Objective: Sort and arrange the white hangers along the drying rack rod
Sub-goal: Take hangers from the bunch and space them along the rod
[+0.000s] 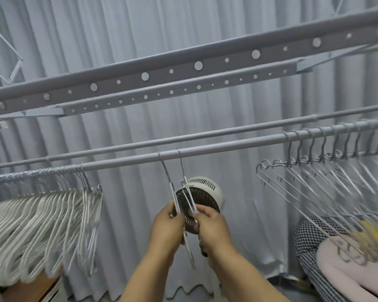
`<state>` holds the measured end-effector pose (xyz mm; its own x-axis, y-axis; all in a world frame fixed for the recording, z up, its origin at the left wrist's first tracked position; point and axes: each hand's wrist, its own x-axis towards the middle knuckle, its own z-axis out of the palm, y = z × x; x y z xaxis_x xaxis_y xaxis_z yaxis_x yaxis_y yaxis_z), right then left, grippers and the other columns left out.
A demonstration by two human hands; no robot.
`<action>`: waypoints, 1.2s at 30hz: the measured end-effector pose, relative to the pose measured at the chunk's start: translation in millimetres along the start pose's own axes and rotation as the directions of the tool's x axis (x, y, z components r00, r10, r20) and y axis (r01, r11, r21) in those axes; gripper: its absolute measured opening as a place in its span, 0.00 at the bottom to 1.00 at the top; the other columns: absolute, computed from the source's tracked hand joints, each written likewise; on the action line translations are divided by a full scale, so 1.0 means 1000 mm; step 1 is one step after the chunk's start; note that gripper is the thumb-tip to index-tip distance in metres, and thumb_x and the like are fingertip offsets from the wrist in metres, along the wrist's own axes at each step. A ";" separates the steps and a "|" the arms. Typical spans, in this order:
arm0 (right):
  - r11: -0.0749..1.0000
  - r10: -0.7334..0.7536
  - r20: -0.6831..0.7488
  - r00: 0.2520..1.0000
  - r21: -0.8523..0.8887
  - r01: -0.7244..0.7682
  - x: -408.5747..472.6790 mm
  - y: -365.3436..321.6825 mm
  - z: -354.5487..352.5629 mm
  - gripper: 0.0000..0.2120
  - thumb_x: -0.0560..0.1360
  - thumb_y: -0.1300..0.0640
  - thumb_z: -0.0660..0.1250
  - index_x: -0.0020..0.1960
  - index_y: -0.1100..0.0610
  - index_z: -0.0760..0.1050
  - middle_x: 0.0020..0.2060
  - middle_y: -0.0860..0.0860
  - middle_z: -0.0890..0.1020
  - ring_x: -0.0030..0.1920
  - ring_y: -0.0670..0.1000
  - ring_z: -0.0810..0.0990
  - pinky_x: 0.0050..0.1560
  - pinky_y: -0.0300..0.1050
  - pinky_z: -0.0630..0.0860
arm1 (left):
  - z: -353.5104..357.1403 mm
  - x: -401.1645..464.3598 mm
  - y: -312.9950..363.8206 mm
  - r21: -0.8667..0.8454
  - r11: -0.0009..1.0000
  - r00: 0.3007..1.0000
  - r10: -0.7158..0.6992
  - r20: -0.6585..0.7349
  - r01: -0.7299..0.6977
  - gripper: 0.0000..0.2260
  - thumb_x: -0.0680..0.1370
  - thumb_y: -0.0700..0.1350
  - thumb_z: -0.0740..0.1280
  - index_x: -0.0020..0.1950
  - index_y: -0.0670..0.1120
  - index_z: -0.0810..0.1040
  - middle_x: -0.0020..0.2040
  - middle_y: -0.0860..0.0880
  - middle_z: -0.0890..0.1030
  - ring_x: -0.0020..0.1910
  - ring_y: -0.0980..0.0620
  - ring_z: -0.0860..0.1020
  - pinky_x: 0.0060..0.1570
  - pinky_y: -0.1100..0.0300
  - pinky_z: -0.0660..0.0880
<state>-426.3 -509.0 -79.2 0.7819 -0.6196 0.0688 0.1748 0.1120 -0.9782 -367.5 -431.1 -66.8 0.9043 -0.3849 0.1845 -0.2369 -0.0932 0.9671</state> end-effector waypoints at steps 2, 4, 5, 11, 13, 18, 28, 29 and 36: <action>0.999 0.013 -0.035 0.999 0.039 -0.011 -0.001 -0.003 -0.014 0.11 0.78 0.57 0.62 0.58 0.50 0.78 0.34 0.44 0.76 0.33 0.43 0.73 0.31 0.36 0.65 | 0.014 -0.009 0.008 -0.011 1.000 1.000 0.023 0.015 -0.023 0.20 0.76 0.34 0.59 0.48 0.59 0.81 0.26 0.53 0.78 0.25 0.51 0.71 0.27 0.59 0.69; 0.998 0.012 -0.050 0.999 0.057 -0.009 -0.004 -0.007 -0.032 0.09 0.78 0.60 0.61 0.49 0.49 0.79 0.28 0.43 0.76 0.29 0.42 0.73 0.28 0.34 0.65 | 0.026 -0.015 0.012 -0.004 0.999 0.998 0.040 0.044 -0.040 0.18 0.75 0.36 0.60 0.49 0.58 0.83 0.28 0.51 0.79 0.24 0.52 0.70 0.26 0.60 0.68; 0.998 0.000 -0.041 0.999 0.062 0.003 -0.006 -0.011 -0.042 0.11 0.78 0.61 0.61 0.44 0.49 0.78 0.24 0.43 0.76 0.24 0.39 0.72 0.24 0.33 0.65 | 0.033 -0.017 0.013 -0.007 0.999 0.997 0.047 0.058 -0.046 0.19 0.75 0.36 0.61 0.49 0.58 0.83 0.29 0.48 0.79 0.25 0.51 0.71 0.26 0.60 0.68; 0.998 -0.019 -0.089 0.996 0.055 0.024 -0.020 -0.029 -0.086 0.16 0.79 0.64 0.57 0.40 0.47 0.73 0.25 0.46 0.74 0.16 0.39 0.68 0.18 0.31 0.63 | 0.068 -0.026 0.018 0.004 0.998 0.992 0.055 0.109 -0.056 0.19 0.75 0.37 0.61 0.54 0.60 0.82 0.38 0.39 0.83 0.29 0.47 0.75 0.29 0.57 0.70; 0.997 -0.016 -0.109 0.994 0.068 0.023 -0.023 -0.033 -0.098 0.16 0.79 0.64 0.58 0.39 0.48 0.73 0.23 0.46 0.75 0.16 0.39 0.68 0.18 0.31 0.63 | 0.079 -0.027 0.020 0.008 0.998 0.991 0.053 0.125 -0.055 0.21 0.74 0.36 0.60 0.56 0.59 0.81 0.37 0.37 0.82 0.29 0.47 0.75 0.28 0.58 0.70; 0.998 -0.006 -0.184 0.983 0.059 0.017 -0.029 -0.042 -0.120 0.14 0.79 0.62 0.57 0.41 0.48 0.74 0.22 0.48 0.72 0.19 0.44 0.64 0.20 0.36 0.61 | 0.102 -0.036 0.030 -0.007 0.999 0.981 0.049 0.189 -0.048 0.22 0.74 0.33 0.58 0.58 0.55 0.80 0.35 0.40 0.77 0.30 0.46 0.73 0.28 0.57 0.71; 1.000 -0.014 -0.273 0.962 0.021 0.021 -0.014 -0.039 -0.162 0.16 0.80 0.59 0.58 0.65 0.52 0.72 0.30 0.51 0.72 0.23 0.46 0.63 0.21 0.38 0.61 | 0.143 -0.039 0.036 0.013 0.998 0.967 0.058 0.247 -0.063 0.24 0.76 0.36 0.59 0.71 0.52 0.72 0.30 0.44 0.75 0.22 0.54 0.69 0.24 0.65 0.67; 1.000 -0.013 -0.274 0.962 0.020 0.019 -0.013 -0.039 -0.166 0.16 0.80 0.59 0.58 0.66 0.52 0.72 0.29 0.51 0.72 0.23 0.46 0.63 0.21 0.37 0.61 | 0.147 -0.038 0.035 0.019 0.998 0.965 0.052 0.258 -0.059 0.25 0.76 0.37 0.60 0.73 0.51 0.70 0.30 0.44 0.75 0.22 0.54 0.70 0.24 0.64 0.67; 0.999 -0.041 -0.288 0.957 -0.041 0.030 -0.012 -0.038 -0.182 0.17 0.80 0.59 0.59 0.68 0.52 0.72 0.32 0.50 0.74 0.27 0.45 0.67 0.27 0.38 0.64 | 0.164 -0.040 0.042 0.033 0.998 0.957 0.037 0.287 -0.048 0.26 0.76 0.37 0.60 0.75 0.50 0.67 0.26 0.48 0.75 0.22 0.54 0.71 0.25 0.61 0.70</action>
<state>-551.2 -647.1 -78.3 0.5682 -0.8214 0.0493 0.1739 0.0613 -0.9829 -472.0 -570.0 -62.2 0.7552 -0.6352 0.1618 -0.2920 -0.1050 0.9506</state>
